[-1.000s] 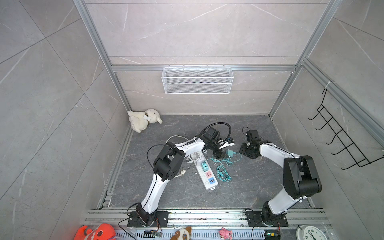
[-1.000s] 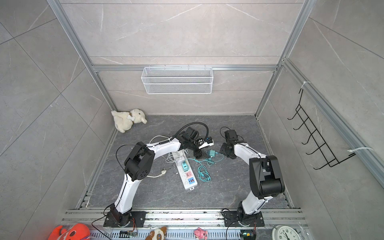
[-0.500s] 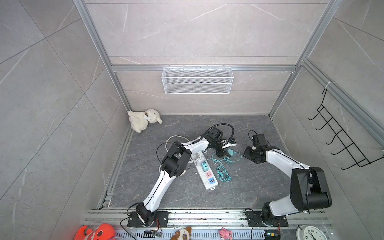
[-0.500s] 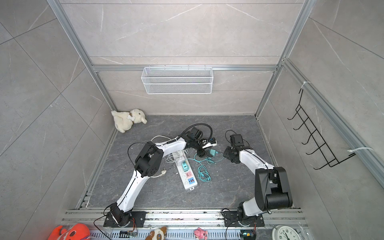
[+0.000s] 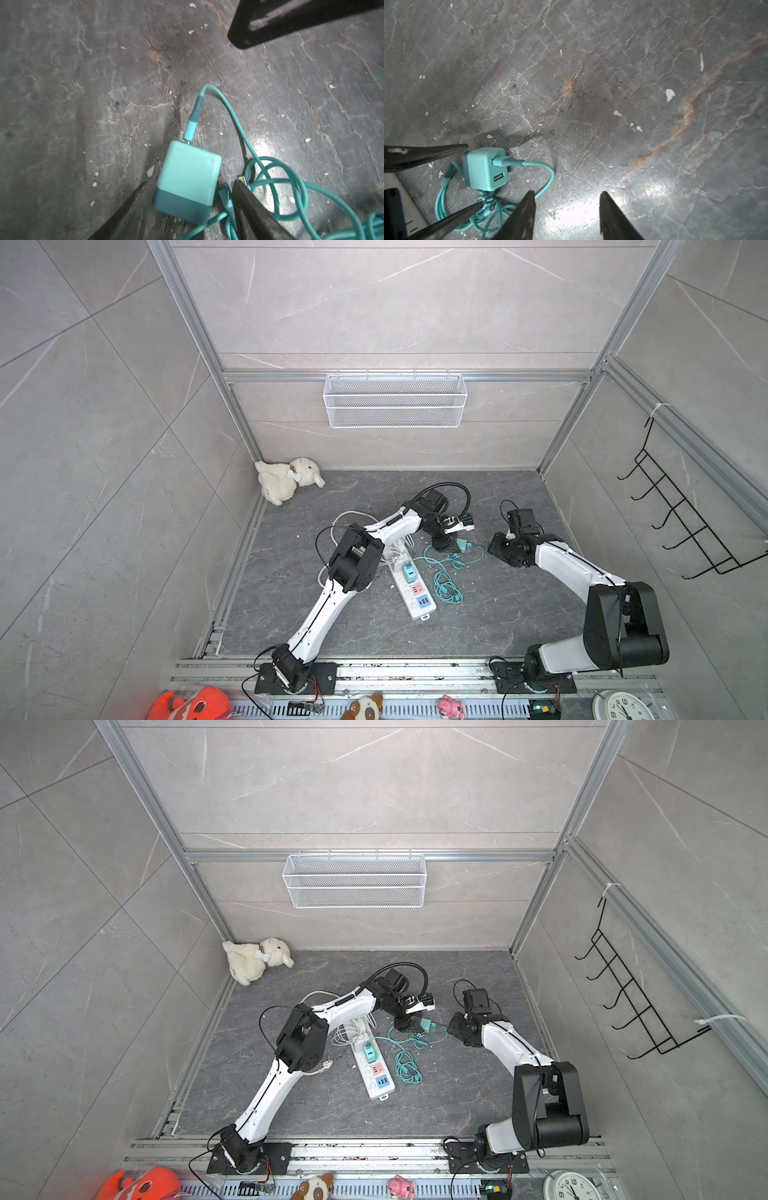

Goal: Insert the plug
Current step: 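Grasp the second teal charger with the left gripper and lift it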

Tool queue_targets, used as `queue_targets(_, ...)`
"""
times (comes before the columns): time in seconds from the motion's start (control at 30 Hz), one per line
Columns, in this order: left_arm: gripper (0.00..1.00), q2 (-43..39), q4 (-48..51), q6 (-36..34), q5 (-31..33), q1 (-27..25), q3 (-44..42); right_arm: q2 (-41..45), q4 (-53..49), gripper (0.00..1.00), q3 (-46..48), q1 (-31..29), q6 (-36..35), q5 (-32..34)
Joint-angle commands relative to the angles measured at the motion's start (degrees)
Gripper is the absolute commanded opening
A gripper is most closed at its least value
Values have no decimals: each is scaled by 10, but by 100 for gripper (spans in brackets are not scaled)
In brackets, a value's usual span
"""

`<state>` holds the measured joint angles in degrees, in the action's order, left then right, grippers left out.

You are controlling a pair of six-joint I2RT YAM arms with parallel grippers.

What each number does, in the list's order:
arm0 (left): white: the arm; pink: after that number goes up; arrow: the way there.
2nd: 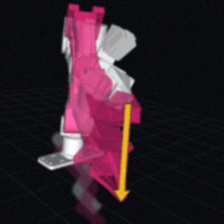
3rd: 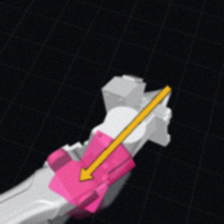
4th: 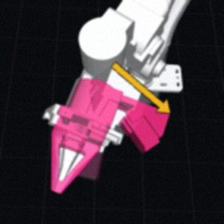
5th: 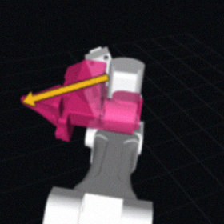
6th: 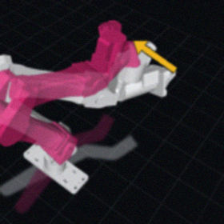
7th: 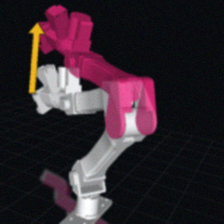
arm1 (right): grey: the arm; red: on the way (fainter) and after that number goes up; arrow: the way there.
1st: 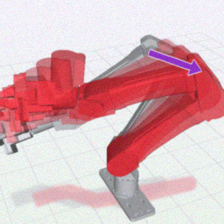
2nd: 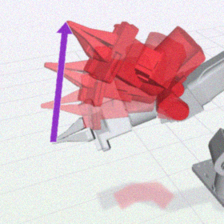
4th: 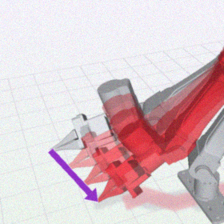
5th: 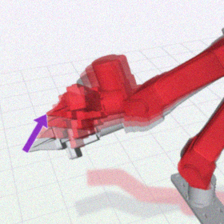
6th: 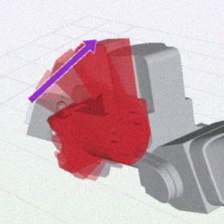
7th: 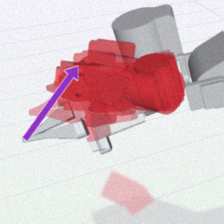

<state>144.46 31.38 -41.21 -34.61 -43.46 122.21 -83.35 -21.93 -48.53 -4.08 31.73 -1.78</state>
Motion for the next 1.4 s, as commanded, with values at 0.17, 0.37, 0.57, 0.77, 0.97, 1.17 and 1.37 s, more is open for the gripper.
queue_targets(0.17, 57, 51, 120, -31, -12, 2, 116, 20, 1, 52, 7, 2, -8, -7)
queue_targets(0.37, 51, 46, 123, -28, -6, 0, 107, 22, 0, 51, 5, 3, -12, -9)
queue_targets(0.57, 56, 39, 137, -36, 9, -5, 94, 28, 0, 51, 2, 3, -16, -13)
queue_targets(0.77, 56, 25, 128, -41, 25, -11, 73, 31, 1, 51, 0, 4, -17, -20)
queue_targets(0.97, 50, 25, 118, -40, 24, -11, 71, 35, 1, 51, 5, 5, -19, -21)
queue_targets(1.17, 34, 10, 93, -24, 21, -11, 56, 56, -3, 51, 14, 8, -18, -22)
queue_targets(1.37, 30, -37, 11, 3, 11, -10, -16, 76, -12, 51, 23, 8, -22, -31)
